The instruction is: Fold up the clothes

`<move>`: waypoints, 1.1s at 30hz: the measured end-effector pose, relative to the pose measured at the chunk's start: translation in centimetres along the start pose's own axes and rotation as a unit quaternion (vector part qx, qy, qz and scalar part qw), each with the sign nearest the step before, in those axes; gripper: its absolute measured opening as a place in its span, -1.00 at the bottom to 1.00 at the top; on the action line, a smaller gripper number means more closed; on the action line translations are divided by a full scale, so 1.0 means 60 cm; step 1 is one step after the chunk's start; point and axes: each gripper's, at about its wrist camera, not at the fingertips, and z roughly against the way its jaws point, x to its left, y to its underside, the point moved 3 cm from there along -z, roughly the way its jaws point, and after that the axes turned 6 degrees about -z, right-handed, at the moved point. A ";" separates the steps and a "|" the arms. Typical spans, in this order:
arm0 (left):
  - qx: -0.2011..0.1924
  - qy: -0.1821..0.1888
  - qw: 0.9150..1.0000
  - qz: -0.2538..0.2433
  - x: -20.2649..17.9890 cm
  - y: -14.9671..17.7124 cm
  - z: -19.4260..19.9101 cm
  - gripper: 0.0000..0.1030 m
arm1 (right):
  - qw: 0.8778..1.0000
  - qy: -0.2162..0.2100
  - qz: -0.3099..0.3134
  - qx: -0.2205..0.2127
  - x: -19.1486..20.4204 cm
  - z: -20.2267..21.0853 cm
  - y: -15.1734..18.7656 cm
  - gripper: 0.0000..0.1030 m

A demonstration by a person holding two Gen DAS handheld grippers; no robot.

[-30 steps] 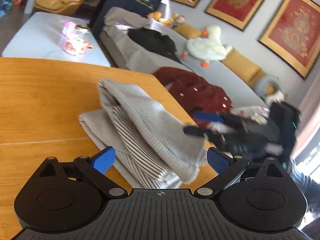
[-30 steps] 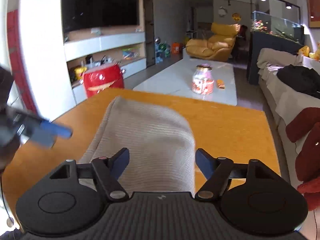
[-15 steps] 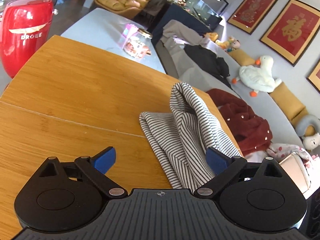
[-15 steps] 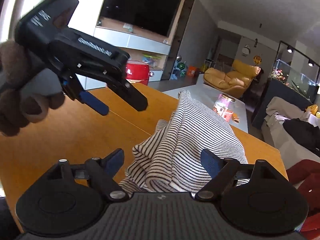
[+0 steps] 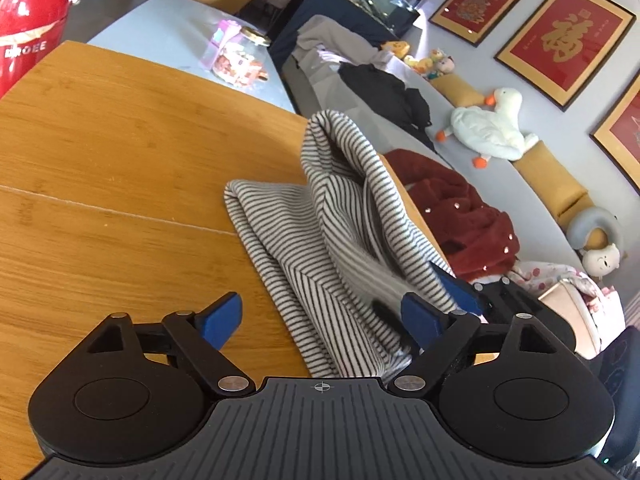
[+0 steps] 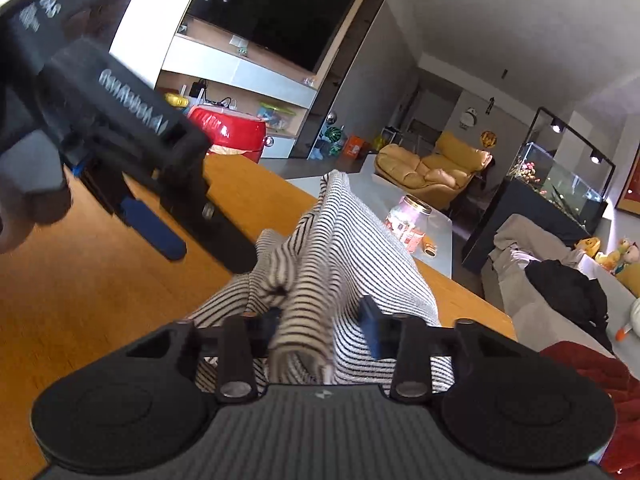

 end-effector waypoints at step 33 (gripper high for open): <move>-0.065 0.054 0.994 -0.065 -0.055 -0.123 0.002 0.22 | 0.995 -0.084 0.041 0.025 0.068 0.000 -0.006 -0.06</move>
